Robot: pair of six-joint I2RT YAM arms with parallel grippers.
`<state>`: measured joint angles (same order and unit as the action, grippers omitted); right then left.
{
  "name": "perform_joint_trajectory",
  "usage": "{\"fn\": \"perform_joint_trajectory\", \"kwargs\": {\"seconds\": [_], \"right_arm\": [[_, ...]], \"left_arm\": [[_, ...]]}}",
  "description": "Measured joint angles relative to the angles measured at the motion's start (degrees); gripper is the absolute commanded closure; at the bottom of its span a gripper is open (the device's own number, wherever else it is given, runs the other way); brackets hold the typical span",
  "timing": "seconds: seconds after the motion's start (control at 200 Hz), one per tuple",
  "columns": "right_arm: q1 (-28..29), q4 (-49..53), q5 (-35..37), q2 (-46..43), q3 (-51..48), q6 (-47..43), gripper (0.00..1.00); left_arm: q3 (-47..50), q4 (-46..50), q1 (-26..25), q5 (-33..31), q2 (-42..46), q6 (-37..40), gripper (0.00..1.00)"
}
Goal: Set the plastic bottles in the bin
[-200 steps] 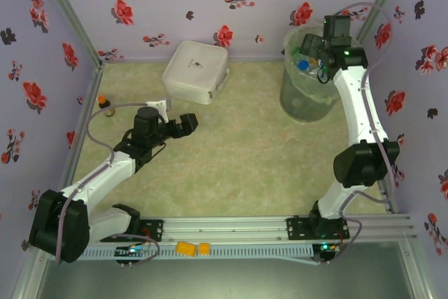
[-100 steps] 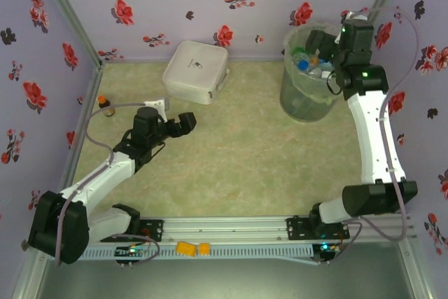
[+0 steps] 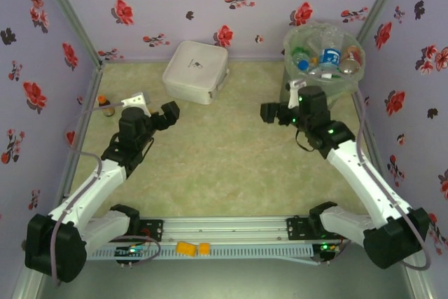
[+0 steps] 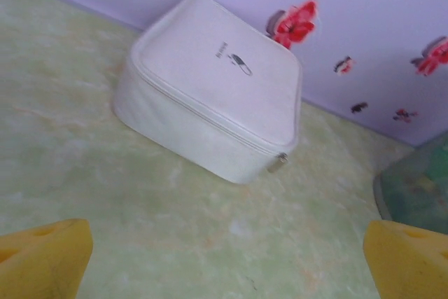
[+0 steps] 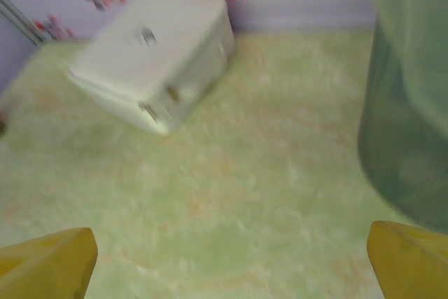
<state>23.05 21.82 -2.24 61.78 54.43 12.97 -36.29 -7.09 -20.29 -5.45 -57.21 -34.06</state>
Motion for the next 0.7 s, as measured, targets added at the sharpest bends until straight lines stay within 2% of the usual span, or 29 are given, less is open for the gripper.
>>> {"fn": "perform_joint_trajectory", "kwargs": {"seconds": [0.105,0.245,0.355,0.55,0.7], "right_arm": [[0.0,-3.8,4.1,-0.2,-9.0,-0.6,0.00],[-0.4,-10.6,13.2,-2.3,-19.1,-1.8,0.00],[-3.3,-15.8,18.3,-3.5,-24.0,-3.1,0.00],[-13.4,-26.9,20.7,-1.5,-29.3,-3.8,0.00],[-15.7,-41.0,20.9,8.8,-31.3,-5.6,0.00]], "left_arm": [[0.0,2.4,1.5,-2.1,0.5,0.3,0.00],[0.6,4.7,2.7,-5.4,1.2,2.4,0.00],[2.3,6.1,3.5,-8.7,1.8,5.0,0.00],[3.7,5.9,5.4,-15.2,0.8,11.2,0.00],[5.9,-0.8,7.3,-21.4,-3.4,16.9,0.00]]}}
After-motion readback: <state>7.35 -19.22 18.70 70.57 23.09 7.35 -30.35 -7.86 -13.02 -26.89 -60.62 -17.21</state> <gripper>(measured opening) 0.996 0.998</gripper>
